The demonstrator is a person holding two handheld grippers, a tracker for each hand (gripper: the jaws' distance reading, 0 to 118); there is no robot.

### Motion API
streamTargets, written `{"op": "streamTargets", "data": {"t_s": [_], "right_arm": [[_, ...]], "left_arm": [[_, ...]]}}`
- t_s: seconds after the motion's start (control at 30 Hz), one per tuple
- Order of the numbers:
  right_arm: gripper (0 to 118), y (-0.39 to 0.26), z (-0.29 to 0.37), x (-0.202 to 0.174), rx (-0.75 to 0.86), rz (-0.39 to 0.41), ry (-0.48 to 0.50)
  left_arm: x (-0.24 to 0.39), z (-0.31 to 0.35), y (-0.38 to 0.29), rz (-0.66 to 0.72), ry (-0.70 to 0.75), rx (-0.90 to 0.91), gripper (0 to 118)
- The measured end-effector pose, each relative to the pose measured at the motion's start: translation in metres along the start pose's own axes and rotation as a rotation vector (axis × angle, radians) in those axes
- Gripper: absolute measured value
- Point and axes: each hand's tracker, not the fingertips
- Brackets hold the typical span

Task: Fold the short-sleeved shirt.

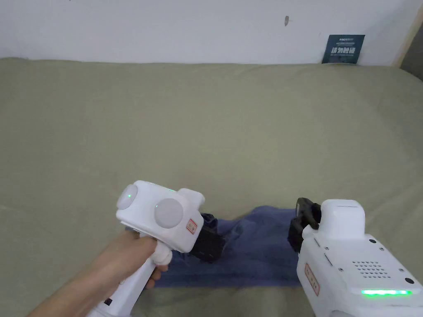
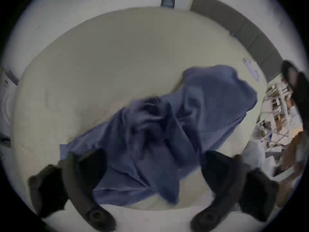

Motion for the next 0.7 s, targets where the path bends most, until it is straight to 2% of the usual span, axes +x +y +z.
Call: {"op": "streamTargets", "data": {"t_s": [0.1, 0.13, 0.2, 0.3, 0.37, 0.53, 0.7], "right_arm": [[0, -0.001, -0.002, 0.002, -0.013, -0.003, -0.004], [0, -0.001, -0.002, 0.003, -0.016, -0.012, -0.002], [0, -0.002, -0.003, 0.003, -0.016, -0.027, 0.001], [0, -0.002, -0.004, 0.002, -0.020, -0.029, 0.002], [0, -0.002, -0.005, 0.002, -0.023, -0.032, 0.008], [0, -0.004, -0.006, 0.002, -0.033, -0.023, 0.011], [0, -0.006, -0.008, 0.008, -0.047, -0.016, 0.006]], "left_arm": [[-0.020, 0.034, -0.008, 0.106, -0.076, 0.086, 93], [-0.029, 0.043, -0.013, 0.132, -0.098, 0.115, 80], [-0.054, 0.058, -0.023, 0.222, -0.158, 0.178, 0], [-0.089, 0.061, -0.032, 0.368, -0.262, 0.196, 0], [-0.093, 0.058, -0.038, 0.446, -0.275, 0.197, 0], [-0.079, 0.005, -0.032, 0.428, -0.214, 0.102, 0], [-0.058, -0.043, -0.017, 0.464, -0.428, 0.101, 0]]}}
